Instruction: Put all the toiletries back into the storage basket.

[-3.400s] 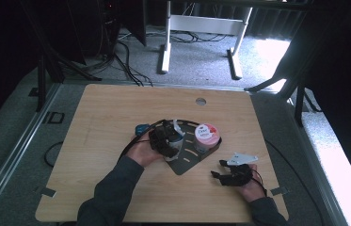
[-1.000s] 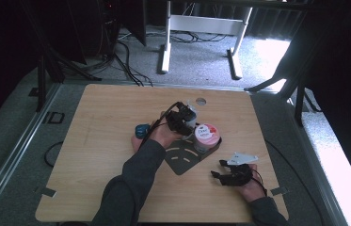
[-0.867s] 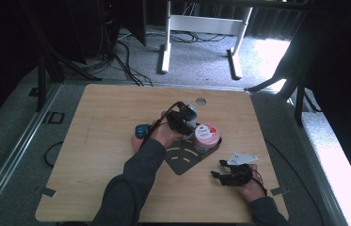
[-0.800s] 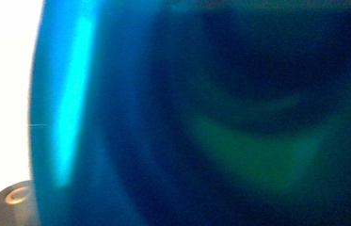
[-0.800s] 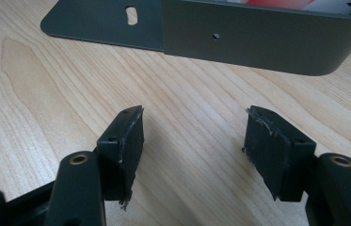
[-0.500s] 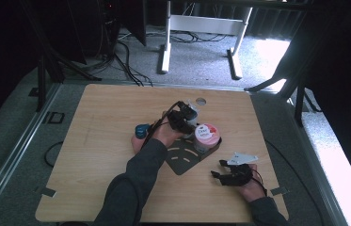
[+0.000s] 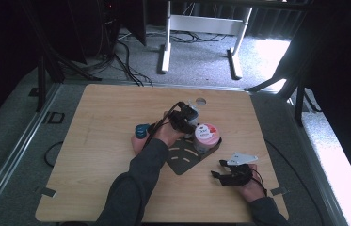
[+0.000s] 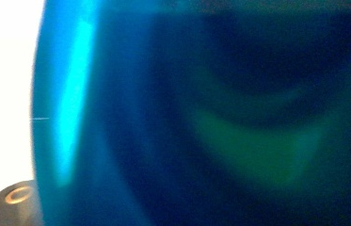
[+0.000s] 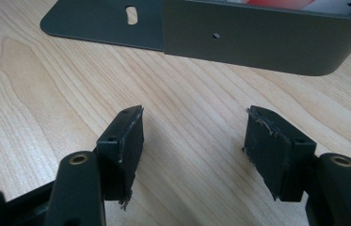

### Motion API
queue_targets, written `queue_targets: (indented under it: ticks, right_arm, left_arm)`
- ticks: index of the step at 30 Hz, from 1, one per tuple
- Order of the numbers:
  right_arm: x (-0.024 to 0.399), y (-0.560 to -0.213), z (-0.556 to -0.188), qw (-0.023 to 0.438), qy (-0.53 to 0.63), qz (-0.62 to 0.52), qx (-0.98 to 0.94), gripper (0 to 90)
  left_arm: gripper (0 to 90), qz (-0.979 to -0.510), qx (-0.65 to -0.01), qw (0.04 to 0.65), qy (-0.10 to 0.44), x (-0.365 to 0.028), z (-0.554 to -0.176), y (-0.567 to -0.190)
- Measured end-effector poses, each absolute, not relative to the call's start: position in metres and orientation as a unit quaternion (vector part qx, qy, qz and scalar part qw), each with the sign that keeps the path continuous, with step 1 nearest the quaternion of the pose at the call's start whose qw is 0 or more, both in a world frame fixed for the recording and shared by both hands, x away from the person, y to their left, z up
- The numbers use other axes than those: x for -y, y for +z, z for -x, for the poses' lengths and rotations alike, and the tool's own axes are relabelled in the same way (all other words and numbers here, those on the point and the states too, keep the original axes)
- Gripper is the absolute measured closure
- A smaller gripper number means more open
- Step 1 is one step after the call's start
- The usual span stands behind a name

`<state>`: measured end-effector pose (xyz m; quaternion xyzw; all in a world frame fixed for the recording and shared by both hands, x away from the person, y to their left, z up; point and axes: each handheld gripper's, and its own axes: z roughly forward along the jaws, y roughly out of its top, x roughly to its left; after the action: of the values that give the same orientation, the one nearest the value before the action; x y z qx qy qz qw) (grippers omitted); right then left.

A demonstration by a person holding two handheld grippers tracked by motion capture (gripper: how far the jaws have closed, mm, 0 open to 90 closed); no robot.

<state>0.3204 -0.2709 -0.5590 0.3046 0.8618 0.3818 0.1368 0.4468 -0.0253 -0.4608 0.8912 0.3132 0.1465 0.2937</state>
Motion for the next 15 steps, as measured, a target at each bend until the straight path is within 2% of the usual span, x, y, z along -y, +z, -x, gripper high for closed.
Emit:
queue_targets:
  ticks: [15]
  right_arm:
    - [0.2709,-0.5591,-0.3205,0.137,0.382,-0.304,-0.862,37.4]
  left_arm:
    - [55.1,-0.884,-0.327,0.302,0.145,0.0273,-0.4513,-0.4651]
